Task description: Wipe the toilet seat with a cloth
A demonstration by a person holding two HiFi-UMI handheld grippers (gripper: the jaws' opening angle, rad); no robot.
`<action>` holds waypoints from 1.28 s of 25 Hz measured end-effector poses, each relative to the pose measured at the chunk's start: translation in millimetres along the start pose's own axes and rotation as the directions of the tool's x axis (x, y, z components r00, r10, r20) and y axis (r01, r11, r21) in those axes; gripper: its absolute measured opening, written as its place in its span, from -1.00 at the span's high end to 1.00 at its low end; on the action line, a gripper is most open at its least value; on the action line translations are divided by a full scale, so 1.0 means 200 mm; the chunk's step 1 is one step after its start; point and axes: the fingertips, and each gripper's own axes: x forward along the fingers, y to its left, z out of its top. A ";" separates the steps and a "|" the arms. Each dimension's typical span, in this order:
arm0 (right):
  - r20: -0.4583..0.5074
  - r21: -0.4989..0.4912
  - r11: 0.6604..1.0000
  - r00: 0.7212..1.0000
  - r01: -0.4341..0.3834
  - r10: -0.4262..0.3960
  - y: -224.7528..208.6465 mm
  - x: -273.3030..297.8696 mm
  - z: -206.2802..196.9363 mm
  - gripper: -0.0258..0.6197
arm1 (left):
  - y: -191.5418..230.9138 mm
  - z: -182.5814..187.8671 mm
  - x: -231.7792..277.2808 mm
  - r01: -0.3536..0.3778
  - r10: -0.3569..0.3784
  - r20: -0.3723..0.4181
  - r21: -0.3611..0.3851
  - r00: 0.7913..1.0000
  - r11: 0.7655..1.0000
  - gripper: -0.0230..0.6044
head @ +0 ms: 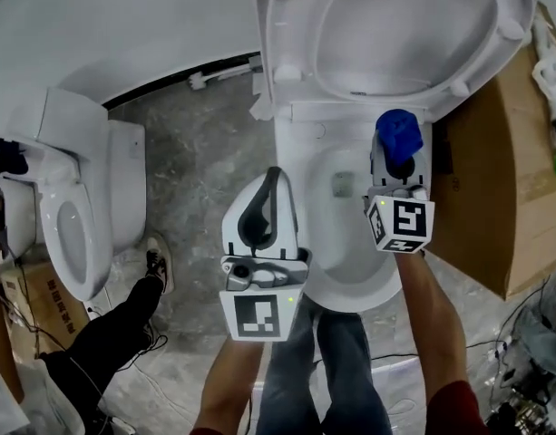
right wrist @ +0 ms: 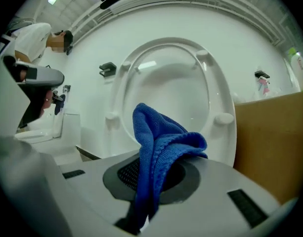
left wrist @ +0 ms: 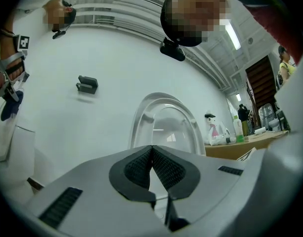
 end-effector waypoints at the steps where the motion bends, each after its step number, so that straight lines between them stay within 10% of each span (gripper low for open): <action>1: -0.017 -0.008 1.000 1.000 0.001 -0.001 0.00 0.04 -0.04 0.75 | 0.02 0.00 0.00 -0.006 0.006 0.000 0.005 1.000 1.000 0.88; 20: -0.138 0.134 0.984 0.986 0.115 -0.096 -0.01 0.38 -0.23 0.75 | 0.22 -0.04 0.06 -0.036 0.036 0.015 -0.021 0.999 0.999 0.87; 32: -0.144 0.470 0.878 0.989 0.088 -0.022 0.34 0.51 -0.23 0.75 | 0.37 -0.01 -0.05 -0.088 0.088 0.017 -0.007 0.996 0.996 0.87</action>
